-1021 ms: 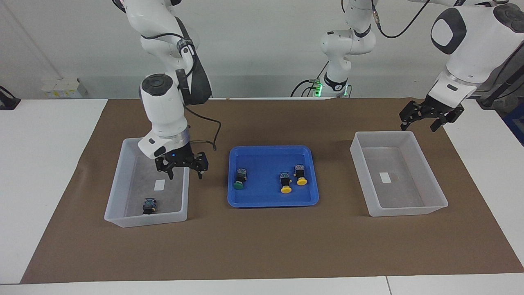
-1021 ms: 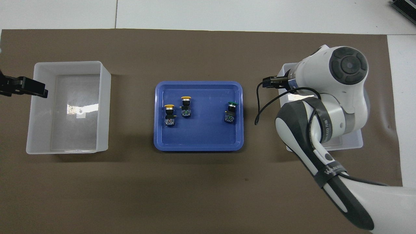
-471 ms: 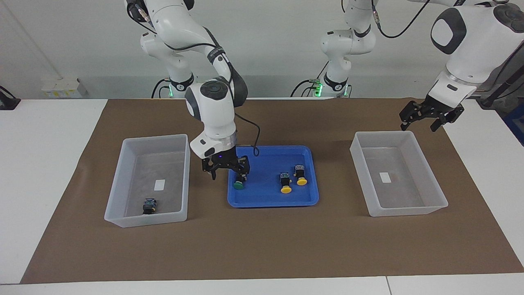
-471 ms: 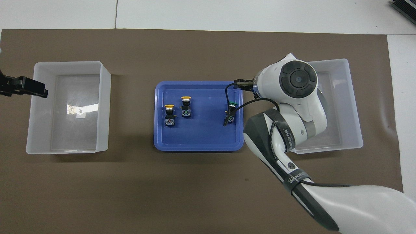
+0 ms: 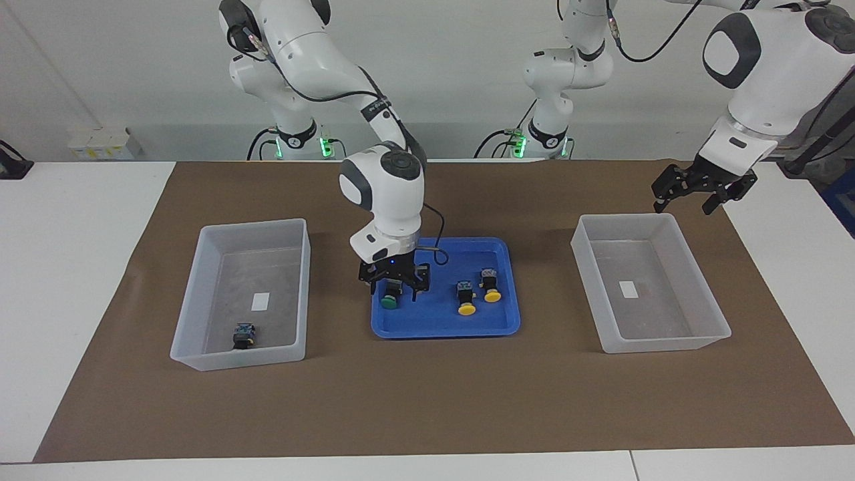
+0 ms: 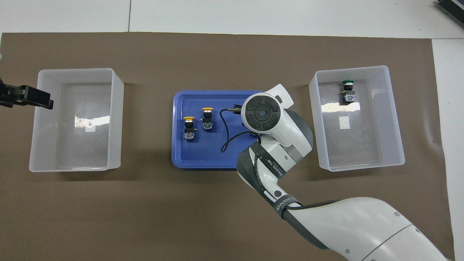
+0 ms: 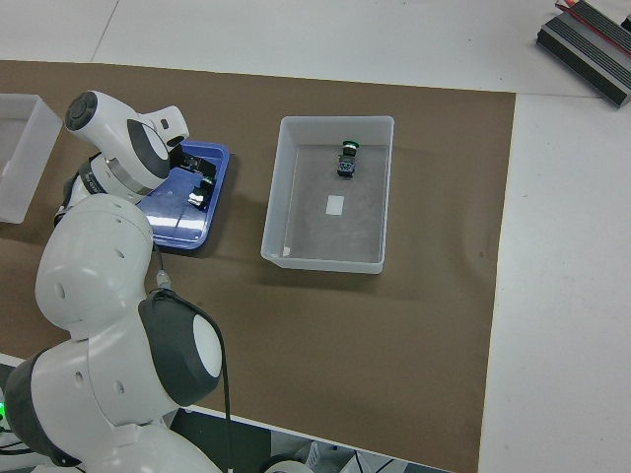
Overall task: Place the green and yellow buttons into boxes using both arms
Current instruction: 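Grasp the second green button with the right gripper and lift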
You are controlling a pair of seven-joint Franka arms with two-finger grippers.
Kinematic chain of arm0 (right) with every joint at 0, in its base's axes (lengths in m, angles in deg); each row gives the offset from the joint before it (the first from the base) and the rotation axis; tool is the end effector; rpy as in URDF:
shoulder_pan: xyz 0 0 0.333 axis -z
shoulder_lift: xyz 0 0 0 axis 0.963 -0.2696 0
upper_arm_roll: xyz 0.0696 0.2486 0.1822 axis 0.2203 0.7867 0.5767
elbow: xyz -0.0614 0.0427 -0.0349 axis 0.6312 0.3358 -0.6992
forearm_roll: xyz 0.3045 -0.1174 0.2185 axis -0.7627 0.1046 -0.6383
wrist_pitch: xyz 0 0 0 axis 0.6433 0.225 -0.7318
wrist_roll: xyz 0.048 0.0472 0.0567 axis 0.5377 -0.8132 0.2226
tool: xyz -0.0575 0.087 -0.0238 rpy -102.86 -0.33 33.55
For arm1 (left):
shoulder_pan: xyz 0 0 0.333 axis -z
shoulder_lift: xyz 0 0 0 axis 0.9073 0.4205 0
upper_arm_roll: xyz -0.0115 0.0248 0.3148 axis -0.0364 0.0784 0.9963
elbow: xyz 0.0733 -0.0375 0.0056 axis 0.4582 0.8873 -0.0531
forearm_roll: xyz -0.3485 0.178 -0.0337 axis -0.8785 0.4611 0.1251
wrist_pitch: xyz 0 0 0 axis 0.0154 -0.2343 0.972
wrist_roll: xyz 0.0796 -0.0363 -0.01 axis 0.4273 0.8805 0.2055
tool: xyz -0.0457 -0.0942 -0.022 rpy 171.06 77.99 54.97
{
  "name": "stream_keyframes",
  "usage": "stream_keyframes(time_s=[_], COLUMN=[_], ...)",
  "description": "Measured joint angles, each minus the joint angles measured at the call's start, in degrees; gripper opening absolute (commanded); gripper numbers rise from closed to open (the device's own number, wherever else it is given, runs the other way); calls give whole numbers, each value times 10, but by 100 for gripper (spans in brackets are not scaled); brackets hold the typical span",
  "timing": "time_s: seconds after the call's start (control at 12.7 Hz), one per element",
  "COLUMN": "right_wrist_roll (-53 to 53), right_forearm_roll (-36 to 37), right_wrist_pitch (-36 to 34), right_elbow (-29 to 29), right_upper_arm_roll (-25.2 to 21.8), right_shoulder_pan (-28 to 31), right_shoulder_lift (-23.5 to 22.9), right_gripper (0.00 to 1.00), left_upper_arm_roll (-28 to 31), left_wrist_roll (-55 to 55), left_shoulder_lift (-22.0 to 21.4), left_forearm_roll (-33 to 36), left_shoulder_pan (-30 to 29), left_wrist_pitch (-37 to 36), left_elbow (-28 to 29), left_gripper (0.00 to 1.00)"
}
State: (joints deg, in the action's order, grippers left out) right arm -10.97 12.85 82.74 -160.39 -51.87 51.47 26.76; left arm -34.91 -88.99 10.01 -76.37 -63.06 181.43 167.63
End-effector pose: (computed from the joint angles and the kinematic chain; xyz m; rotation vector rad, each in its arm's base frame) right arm 0.6009 0.3275 0.3265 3.0412 -0.2867 0.3729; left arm 0.5882 0.0067 0.5918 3.1251 -0.1789 0.0253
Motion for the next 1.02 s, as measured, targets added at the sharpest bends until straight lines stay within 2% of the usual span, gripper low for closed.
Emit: stream_keyframes(time_s=[0.47, 0.63, 1.02], right_wrist_roll=[-27, -27, -27], right_forearm_roll=[2, 25, 42], right_wrist_pitch=[-1, -2, -30], right_elbow=[-20, -32, -40], right_upper_arm_roll=[0, -1, 0], right_shoulder_pan=[-28, -30, -40], right_shoulder_lift=[-6, -1, 6], right_gripper=[100, 100, 100], left_upper_arm_roll=[0, 0, 0], left_wrist_roll=[0, 0, 0], left_shoulder_lift=[0, 0, 0], left_forearm_roll=[0, 0, 0], left_shoulder_pan=[0, 0, 0], left_wrist_pitch=[0, 0, 0], left_elbow=[0, 0, 0], left_gripper=[100, 100, 100])
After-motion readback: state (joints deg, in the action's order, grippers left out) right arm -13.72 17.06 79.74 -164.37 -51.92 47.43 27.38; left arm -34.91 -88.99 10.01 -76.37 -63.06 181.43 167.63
